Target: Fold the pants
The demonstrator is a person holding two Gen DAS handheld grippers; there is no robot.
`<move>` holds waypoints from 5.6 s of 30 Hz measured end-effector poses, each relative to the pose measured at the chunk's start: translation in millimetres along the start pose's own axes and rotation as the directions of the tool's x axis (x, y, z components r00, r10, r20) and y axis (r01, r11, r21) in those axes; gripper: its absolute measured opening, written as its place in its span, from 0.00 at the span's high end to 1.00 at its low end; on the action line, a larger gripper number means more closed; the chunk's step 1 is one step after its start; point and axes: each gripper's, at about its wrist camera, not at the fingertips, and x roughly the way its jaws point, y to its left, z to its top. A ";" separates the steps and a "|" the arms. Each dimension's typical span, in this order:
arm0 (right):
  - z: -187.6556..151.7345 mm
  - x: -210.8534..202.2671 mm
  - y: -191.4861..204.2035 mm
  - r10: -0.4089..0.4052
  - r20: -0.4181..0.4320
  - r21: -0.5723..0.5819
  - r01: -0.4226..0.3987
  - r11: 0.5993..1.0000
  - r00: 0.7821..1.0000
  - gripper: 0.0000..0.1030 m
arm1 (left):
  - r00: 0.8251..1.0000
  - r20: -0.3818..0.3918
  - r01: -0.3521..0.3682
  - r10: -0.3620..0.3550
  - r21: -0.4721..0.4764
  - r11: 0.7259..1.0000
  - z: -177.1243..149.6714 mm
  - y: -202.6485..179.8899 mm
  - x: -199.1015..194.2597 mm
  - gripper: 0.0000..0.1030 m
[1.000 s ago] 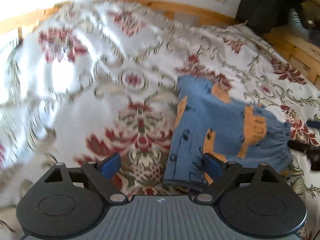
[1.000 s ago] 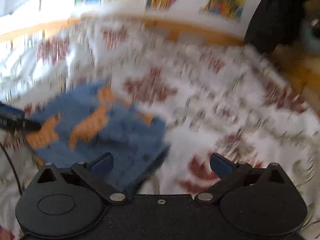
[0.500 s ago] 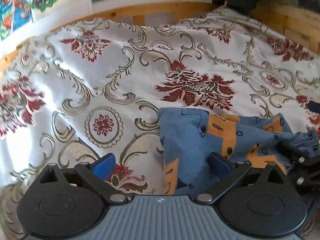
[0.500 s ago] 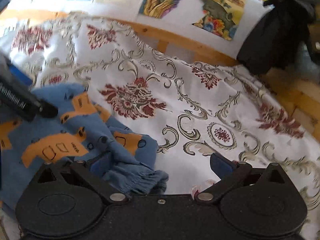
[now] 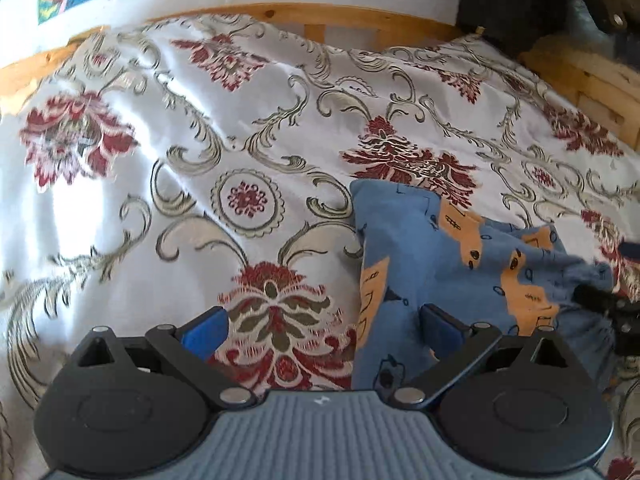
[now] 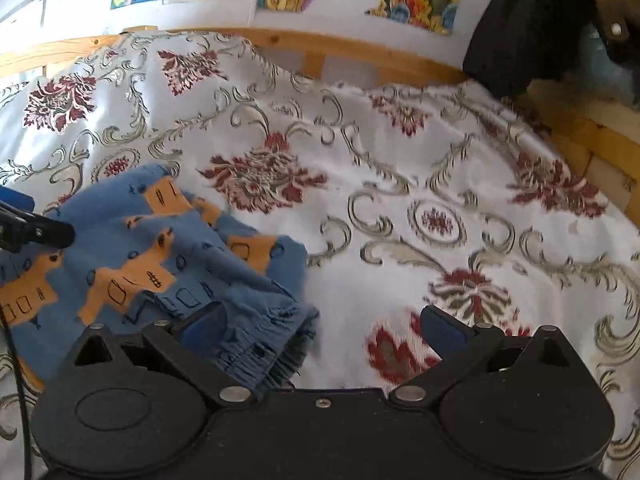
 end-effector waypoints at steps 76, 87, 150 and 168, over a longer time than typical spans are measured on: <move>8.2 9.7 -90.7 0.464 0.093 0.328 -0.468 0.821 0.881 0.01 | 0.968 -0.183 0.155 -0.170 -0.093 0.984 4.6 1.8 -14.6 0.00; 5.1 53.1 -92.1 0.590 0.175 0.405 -0.604 0.686 0.788 0.05 | 0.922 -0.158 0.324 -0.352 -0.181 0.929 0.6 22.0 -4.0 0.06; 30.6 -4.5 -85.1 0.409 0.272 0.372 -0.487 0.790 0.871 0.88 | 0.956 -0.137 0.251 -0.261 -0.090 0.964 13.6 -25.2 -30.6 0.83; 113.9 96.3 -104.4 0.429 0.127 0.210 -0.447 0.869 0.894 0.89 | 0.957 -0.037 0.281 -0.288 -0.138 0.950 56.4 -11.5 40.3 0.83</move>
